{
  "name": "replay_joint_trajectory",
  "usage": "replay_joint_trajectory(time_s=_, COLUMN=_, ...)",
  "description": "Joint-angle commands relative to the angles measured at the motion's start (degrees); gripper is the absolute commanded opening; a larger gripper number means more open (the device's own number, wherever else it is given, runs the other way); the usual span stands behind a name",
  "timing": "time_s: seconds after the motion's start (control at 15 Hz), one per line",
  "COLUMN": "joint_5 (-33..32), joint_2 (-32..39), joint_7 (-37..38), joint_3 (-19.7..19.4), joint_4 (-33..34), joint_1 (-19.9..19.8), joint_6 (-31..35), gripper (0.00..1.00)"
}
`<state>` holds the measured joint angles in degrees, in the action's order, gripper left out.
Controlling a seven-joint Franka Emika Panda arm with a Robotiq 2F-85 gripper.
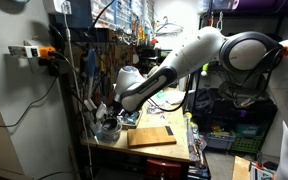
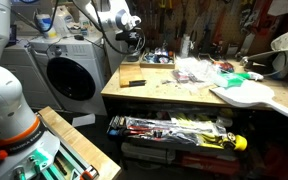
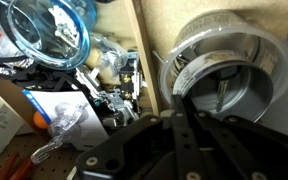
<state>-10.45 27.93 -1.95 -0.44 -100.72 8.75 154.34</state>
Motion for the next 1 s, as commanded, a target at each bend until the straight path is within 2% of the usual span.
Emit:
replay_joint_trajectory(time_s=0.0, joint_5=-0.67, joint_2=-2.13, joint_7=0.34, joint_3=-0.05, joint_4=-0.67, joint_1=-0.24, joint_6=-2.90, gripper=0.01)
replay_joint_trajectory(time_s=0.47, joint_5=5.16, joint_2=-5.68, joint_7=-3.59, joint_3=3.55, joint_4=-2.46, joint_1=-4.50, joint_6=-6.42, gripper=0.01)
replay_joint_trajectory(time_s=0.67, joint_5=11.09, joint_2=-8.39, joint_7=-8.48, joint_3=6.13, joint_4=-4.97, joint_1=-8.03, joint_6=-8.05, gripper=0.01)
replay_joint_trajectory(time_s=0.93, joint_5=21.98, joint_2=-14.29, joint_7=-18.80, joint_3=9.91, joint_4=-12.49, joint_1=-13.04, joint_6=-7.79, gripper=0.01)
